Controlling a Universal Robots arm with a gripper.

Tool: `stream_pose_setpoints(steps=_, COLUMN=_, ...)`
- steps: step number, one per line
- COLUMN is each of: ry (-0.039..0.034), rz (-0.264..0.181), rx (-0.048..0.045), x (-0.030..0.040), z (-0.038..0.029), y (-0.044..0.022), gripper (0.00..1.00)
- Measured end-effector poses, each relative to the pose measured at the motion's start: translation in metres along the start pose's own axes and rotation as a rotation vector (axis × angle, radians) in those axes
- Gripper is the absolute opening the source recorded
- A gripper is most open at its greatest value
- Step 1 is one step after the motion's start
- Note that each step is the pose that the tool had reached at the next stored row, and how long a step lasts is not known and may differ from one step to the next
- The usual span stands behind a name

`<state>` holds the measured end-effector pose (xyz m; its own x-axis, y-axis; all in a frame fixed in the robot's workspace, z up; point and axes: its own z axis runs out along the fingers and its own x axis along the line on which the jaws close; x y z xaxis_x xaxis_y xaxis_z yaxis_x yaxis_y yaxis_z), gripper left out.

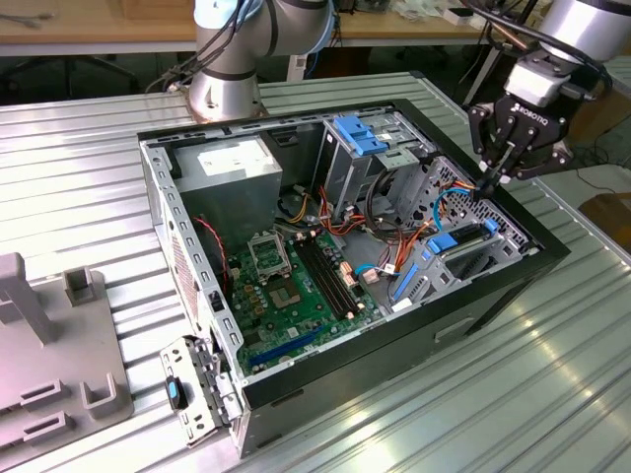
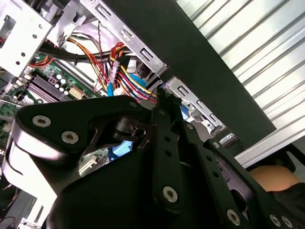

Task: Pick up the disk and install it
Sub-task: 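Insert the first disk wire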

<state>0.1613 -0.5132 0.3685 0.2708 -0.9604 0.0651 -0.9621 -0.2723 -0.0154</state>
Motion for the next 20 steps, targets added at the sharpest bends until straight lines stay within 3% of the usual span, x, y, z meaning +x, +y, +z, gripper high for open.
stream_pose_setpoints(steps=2, ry=0.0056, rz=0.001, rx=0.0193, x=-0.0005, z=0.0008, y=0.0023, gripper=0.16)
stream_pose_setpoints(steps=4, ry=0.0093, rz=0.011, rx=0.0311, x=-0.0012, z=0.0032, y=0.0043, gripper=0.16)
stream_pose_setpoints(steps=9, ry=0.0114, rz=0.076, rx=0.0266, x=-0.0015, z=0.0059, y=0.0053, gripper=0.16)
stream_pose_setpoints(steps=13, ry=0.0120, rz=0.076, rx=0.0301, x=-0.0024, z=0.0062, y=0.0169, gripper=0.16)
stream_pose_setpoints(steps=15, ry=0.0141, rz=0.091, rx=0.0322, x=-0.0027, z=0.0080, y=0.0173, gripper=0.16)
stream_pose_setpoints(steps=20, ry=0.0186, rz=0.166, rx=0.0265, x=-0.0028, z=0.0113, y=0.0173, gripper=0.16)
